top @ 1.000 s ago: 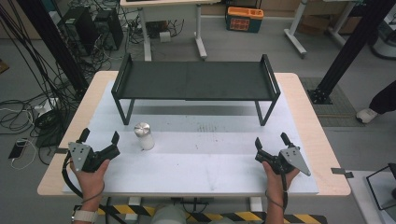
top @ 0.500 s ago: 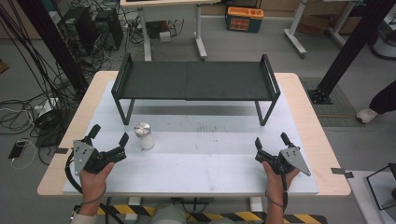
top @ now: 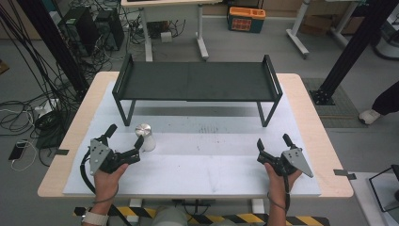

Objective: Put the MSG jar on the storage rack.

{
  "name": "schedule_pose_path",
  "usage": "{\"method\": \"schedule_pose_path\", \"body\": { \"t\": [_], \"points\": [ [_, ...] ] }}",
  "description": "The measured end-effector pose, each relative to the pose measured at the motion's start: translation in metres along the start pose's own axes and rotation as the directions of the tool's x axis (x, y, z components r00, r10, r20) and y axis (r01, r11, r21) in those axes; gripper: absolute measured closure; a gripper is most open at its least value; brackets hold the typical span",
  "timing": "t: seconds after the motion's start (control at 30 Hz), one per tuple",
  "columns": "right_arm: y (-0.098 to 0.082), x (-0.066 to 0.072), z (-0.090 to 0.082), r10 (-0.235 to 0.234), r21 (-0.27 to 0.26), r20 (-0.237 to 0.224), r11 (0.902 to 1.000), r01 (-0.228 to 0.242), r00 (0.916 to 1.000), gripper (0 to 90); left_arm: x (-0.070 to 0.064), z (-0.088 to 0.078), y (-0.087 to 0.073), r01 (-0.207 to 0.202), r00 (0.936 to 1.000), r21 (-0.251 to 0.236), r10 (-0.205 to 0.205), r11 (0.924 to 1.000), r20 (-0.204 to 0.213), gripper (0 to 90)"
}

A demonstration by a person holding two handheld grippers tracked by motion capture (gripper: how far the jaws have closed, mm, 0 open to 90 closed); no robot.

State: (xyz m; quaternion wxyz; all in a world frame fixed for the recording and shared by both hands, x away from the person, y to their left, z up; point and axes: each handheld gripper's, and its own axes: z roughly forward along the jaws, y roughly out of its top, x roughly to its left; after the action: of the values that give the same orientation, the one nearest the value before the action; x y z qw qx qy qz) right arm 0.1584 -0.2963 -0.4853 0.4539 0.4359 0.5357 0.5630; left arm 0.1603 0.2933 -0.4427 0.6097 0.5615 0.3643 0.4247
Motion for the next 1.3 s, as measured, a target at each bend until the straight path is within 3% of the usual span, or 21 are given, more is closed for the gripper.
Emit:
{"method": "schedule_pose_path", "body": {
  "t": [0.4, 0.6, 0.7, 0.83, 1.3],
  "points": [
    [-0.001, 0.000, 0.000, 0.003, -0.004, -0.001, 1.0000, -0.003, 1.0000, 4.1, -0.021, 0.024, -0.012, -0.046, 0.9964, 0.084, 0.052, 0.9954, -0.066, 1.3],
    [-0.001, 0.000, 0.000, 0.004, -0.005, 0.000, 1.0000, -0.004, 1.0000, 4.1, -0.026, 0.031, -0.016, -0.062, 0.9963, 0.112, 0.068, 0.9918, -0.052, 4.6],
    [-0.001, 0.000, 0.000, 0.005, -0.005, 0.000, 1.0000, -0.005, 1.0000, 4.1, -0.028, 0.033, -0.018, -0.062, 0.9959, 0.115, 0.069, 0.9915, -0.058, 5.2],
    [-0.001, 0.000, -0.001, 0.005, -0.007, 0.000, 1.0000, -0.005, 1.0000, 4.1, -0.028, 0.036, -0.020, -0.026, 0.9968, 0.112, 0.034, 0.9934, -0.073, 7.5],
    [-0.001, 0.000, 0.000, 0.005, -0.006, 0.001, 1.0000, -0.005, 1.0000, 4.3, -0.021, 0.035, -0.029, -0.006, 0.9993, 0.096, 0.009, 0.9954, -0.037, 38.7]
  ]
}}
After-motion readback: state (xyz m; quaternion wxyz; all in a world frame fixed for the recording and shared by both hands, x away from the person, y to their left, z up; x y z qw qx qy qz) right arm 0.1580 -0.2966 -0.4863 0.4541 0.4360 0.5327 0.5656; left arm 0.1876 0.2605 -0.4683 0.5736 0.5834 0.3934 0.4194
